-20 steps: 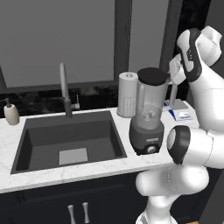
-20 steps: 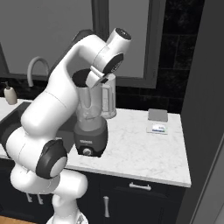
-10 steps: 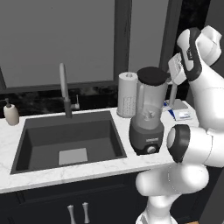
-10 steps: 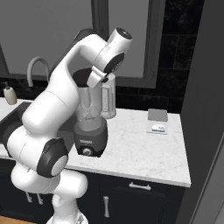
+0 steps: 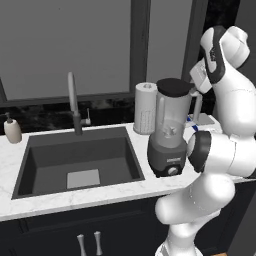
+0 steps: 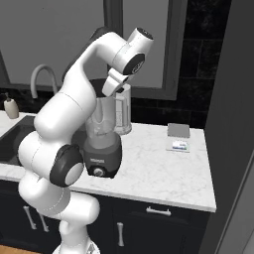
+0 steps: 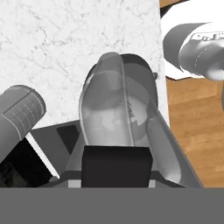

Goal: Close the lid blender by securely placing the lid on top.

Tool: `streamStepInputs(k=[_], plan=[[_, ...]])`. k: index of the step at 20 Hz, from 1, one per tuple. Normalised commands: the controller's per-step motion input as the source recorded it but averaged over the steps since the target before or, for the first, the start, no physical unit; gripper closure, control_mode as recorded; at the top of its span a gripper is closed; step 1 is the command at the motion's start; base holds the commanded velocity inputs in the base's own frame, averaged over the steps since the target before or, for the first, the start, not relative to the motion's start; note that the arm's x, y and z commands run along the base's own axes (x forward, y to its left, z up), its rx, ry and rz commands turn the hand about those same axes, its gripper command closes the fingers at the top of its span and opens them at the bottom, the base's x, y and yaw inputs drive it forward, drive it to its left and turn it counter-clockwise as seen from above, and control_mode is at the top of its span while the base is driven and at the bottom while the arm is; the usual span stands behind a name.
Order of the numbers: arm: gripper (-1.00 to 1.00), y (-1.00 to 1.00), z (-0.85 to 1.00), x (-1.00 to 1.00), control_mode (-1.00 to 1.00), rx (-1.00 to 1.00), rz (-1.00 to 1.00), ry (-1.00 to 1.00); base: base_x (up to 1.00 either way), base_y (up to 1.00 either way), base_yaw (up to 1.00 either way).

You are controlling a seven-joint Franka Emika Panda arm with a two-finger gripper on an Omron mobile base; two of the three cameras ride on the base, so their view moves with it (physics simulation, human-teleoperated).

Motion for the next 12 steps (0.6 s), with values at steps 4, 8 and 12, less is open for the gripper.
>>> streamStepInputs(k=[4, 8, 12], plan=[[1.0, 0.19, -0.3, 0.0, -1.0, -0.02, 0.08, -0.01, 0.0, 0.0, 0.0], [1.0, 0.17, -0.09, 0.0, -1.0, -0.03, 0.06, -0.03, 0.0, 0.0, 0.0], [1.0, 0.08, 0.0, 0.0, -1.0, 0.0, 0.0, -0.02, 0.0, 0.0, 0.0]])
